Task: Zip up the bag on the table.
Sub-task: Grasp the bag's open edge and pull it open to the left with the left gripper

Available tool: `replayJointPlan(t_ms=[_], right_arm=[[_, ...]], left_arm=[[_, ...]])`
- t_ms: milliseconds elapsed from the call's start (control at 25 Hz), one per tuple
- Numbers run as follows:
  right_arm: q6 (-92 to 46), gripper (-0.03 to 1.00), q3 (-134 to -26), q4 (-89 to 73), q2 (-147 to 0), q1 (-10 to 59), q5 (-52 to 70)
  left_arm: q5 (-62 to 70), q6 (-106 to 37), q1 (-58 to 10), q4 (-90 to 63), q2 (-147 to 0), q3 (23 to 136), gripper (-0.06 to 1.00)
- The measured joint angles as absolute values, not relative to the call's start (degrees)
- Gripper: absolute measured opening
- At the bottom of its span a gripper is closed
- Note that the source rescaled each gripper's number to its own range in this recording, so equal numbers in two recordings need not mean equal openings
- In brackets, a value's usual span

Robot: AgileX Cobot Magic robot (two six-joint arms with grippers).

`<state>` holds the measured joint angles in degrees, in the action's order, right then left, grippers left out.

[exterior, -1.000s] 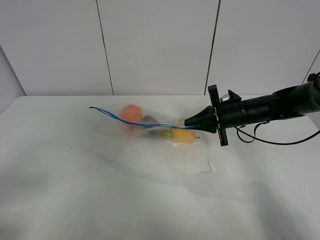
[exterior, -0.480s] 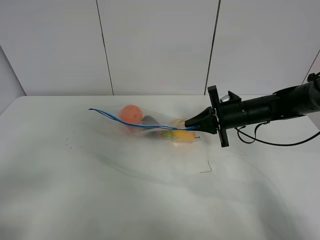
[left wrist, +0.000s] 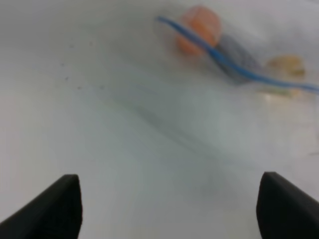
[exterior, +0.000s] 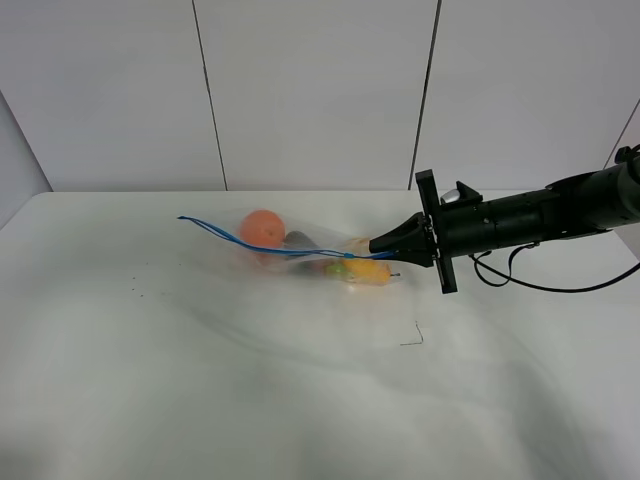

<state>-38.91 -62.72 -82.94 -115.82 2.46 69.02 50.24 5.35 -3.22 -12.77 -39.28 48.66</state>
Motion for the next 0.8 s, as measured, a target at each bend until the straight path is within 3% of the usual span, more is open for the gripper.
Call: replayJointPlan(t_ms=[360, 800], right_arm=[[-38.9, 0.00, -62.7, -83.0, -115.8, 2.5, 69.0], [-38.9, 0.00, -62.7, -83.1, -115.8, 2.5, 69.0]], left_arm=[[41.1, -1.9, -3.2, -30.1, -59.9, 49.7, 1.00], [39.3, -22.9, -6.1, -41.0, -63.1, 49.7, 0.97]])
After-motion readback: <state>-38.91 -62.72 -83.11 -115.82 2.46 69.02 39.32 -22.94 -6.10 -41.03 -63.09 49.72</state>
